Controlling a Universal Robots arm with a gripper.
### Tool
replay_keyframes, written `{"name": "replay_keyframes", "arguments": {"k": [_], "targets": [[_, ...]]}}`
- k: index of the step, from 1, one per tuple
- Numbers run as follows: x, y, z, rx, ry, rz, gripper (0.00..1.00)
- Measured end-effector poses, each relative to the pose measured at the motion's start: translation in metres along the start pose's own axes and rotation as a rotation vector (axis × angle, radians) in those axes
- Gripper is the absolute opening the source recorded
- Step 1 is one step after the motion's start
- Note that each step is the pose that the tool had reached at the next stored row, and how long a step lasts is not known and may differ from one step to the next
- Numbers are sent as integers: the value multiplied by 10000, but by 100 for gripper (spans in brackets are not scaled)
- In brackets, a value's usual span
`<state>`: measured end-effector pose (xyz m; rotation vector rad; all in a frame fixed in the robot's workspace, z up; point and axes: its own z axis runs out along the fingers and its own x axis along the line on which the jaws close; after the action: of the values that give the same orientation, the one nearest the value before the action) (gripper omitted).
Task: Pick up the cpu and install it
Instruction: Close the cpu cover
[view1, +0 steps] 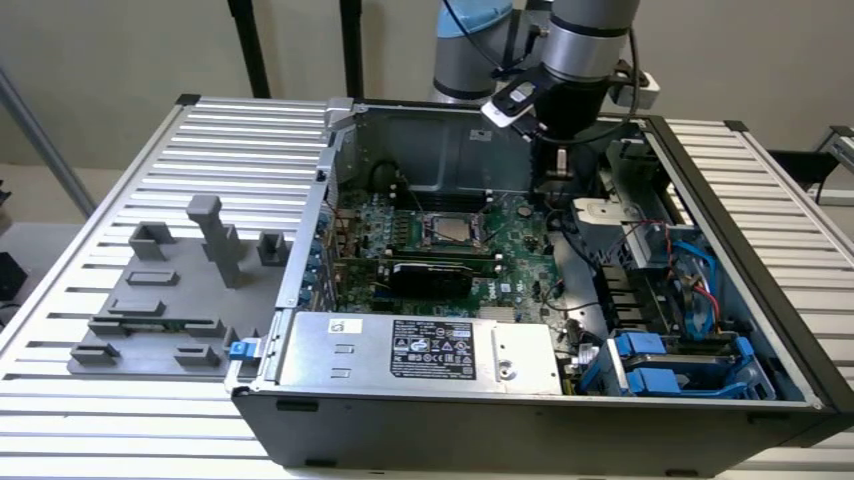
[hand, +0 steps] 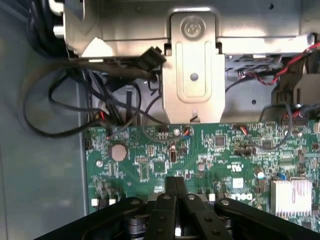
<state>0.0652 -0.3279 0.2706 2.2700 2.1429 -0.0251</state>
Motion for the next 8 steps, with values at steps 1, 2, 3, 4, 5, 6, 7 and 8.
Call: {"name": "replay_keyframes", "arguments": {"k": [1,2,3,4,5,6,7,8], "targets": [[1,4,18,0,-2,-19,11],[1,4,36,0,-2,-36,11],[2,4,54,0,-2,-50,11],[2,3,72,-1,-1,-59,11],[3,-4,90,-2,0,-69,11],[4,-16,108,-3,0,-77,11],[4,-39,126,-2,-1,-88,11],[4,-74,145,-4,-1,-101,11]]}}
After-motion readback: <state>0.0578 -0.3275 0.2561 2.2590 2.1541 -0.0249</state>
